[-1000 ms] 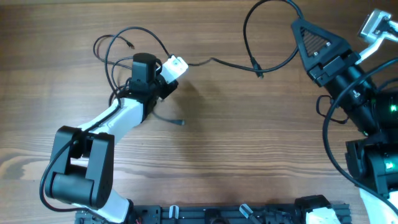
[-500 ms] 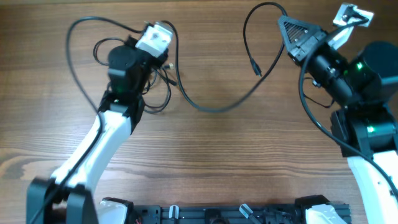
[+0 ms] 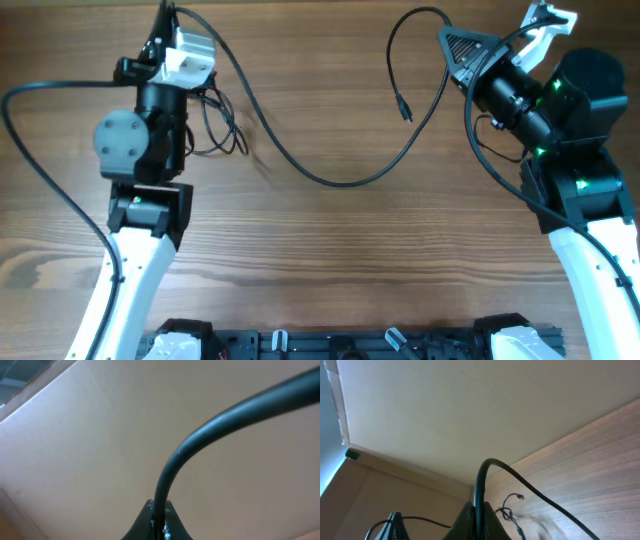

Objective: Untangle cables

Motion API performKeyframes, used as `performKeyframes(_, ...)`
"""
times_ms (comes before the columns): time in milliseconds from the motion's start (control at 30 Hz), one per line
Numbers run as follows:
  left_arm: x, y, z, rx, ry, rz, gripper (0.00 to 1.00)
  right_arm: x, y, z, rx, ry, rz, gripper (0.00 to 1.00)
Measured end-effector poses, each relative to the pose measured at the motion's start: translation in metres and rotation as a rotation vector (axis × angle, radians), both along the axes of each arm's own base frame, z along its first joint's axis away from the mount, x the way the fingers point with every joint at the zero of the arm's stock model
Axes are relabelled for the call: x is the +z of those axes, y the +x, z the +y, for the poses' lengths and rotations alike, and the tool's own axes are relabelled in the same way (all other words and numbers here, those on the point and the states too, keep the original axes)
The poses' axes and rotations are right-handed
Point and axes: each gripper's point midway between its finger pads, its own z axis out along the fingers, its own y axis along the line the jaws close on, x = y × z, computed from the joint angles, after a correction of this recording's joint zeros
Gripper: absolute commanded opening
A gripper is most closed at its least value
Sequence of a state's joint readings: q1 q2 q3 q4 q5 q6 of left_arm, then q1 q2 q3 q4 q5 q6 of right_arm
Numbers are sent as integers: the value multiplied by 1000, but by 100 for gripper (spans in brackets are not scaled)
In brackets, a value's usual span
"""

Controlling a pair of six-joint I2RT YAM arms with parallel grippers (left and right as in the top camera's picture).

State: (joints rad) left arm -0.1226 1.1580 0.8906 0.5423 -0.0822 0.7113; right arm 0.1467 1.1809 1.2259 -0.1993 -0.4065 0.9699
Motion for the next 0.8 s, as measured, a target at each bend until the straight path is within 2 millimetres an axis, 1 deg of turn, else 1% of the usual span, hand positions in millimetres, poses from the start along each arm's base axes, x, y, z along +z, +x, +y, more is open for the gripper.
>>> performKeyframes(100, -19, 4, 1, 6, 19, 83, 4, 0, 0, 0, 0, -3, -1, 4)
performKeyframes(167, -30, 5, -2, -2, 21, 129, 4, -1, 0, -1, -4, -5, 0, 4)
performKeyframes(200, -40, 6, -7, -16, 23, 167, 4, -1, 1, -1, -6, -6, 0, 4)
performKeyframes(267, -57, 6, -19, -53, 28, 238, 4, -1, 1, -2, -10, -8, -1, 4)
performKeyframes(333, -79, 3, -38, -118, 43, 327, 4, -1, 1, -2, -15, -9, -1, 4)
performKeyframes(367, -86, 0, -49, -155, 51, 353, 4, -1, 2, -3, -17, -9, -1, 4)
performKeyframes(400, -89, -2, -60, -193, 56, 364, 4, -1, 2, -3, -18, -9, -1, 4)
performKeyframes(433, -89, -5, -70, -222, 60, 363, 4, -1, 2, -3, -21, -10, -1, 4)
performKeyframes(500, -85, -12, -95, -296, 72, 343, 4, -1, 2, -4, -25, -10, -1, 4)
performKeyframes(533, -80, -28, -136, -418, 124, 313, 4, -1, 3, -5, -29, -11, -1, 4)
performKeyframes(567, -77, -32, -145, -429, 167, 287, 4, -3, 3, -5, -34, -13, 7, 4)
performKeyframes(633, -68, -52, -181, -525, 228, 224, 4, -9, 3, -8, -47, -20, 31, 4)
performKeyframes(667, -64, -57, -190, -546, 240, 202, 4, -10, 3, -8, -51, -21, 35, 4)
performKeyframes(700, -55, -59, -192, -542, 243, 162, 4, -12, 3, -10, -62, -25, 45, 4)
performKeyframes(733, -42, -55, -185, -489, 244, 110, 4, -14, 4, -11, -70, -31, 51, 4)
performKeyframes(800, -25, -50, -172, -389, 279, 36, 4, -16, 4, -13, -77, -44, 49, 4)
